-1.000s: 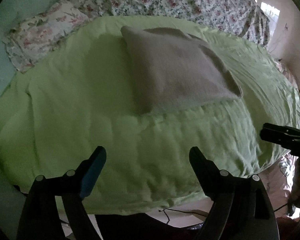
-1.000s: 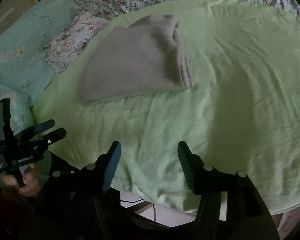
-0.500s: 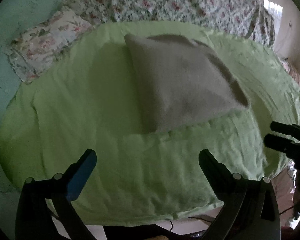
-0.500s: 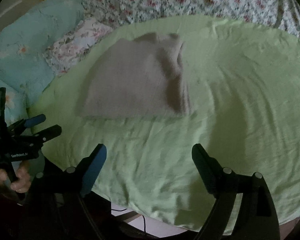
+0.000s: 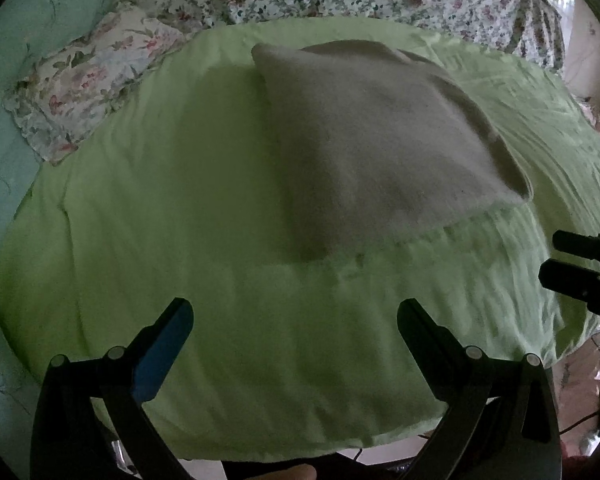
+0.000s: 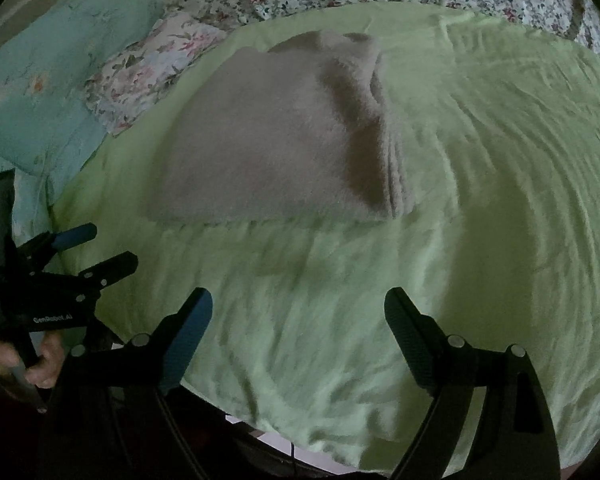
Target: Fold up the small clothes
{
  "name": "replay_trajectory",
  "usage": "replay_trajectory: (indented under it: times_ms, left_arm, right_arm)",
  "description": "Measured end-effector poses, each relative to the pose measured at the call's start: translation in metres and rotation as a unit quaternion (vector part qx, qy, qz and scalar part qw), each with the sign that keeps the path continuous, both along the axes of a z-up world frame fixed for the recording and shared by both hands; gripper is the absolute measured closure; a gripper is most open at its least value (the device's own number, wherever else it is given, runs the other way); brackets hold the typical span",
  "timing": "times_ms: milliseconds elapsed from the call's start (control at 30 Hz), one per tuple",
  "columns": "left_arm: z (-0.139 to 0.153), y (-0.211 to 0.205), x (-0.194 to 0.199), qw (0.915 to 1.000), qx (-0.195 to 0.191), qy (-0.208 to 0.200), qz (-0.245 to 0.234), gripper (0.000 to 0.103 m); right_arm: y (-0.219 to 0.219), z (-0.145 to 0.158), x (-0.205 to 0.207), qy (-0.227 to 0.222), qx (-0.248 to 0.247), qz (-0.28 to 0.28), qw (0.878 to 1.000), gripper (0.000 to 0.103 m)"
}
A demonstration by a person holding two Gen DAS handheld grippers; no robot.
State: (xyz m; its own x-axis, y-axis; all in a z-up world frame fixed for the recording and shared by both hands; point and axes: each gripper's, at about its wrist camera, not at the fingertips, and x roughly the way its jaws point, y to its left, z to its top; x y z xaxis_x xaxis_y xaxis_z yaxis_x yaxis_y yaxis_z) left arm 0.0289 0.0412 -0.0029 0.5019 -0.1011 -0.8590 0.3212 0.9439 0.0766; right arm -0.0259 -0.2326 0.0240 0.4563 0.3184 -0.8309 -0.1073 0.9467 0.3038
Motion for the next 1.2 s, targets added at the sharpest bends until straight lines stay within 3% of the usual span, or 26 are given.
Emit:
replay_trajectory:
  times_ms: [433,967,1200]
  left_arm:
    - [0.022,-0.014,0.024,0.9995,-0.01,-0.03,-0.005,0.001]
    - [0.027,-0.019,0.041,0.9992,-0.018,-0.034,0.009,0.001]
    - [0.027,-0.017,0.056,0.999,-0.022,-0.033,0.022,0.001]
  right_arm:
    - [0.002,0.016,0.036,-0.025,-0.004,0.011,1.0,0.013]
    - [0.008,0.021,0.067,-0.034,0.001,0.018,0.999,0.012]
    - [-0.012,0.021,0.095,-0.036,0.033,-0.013,0.999,0.012]
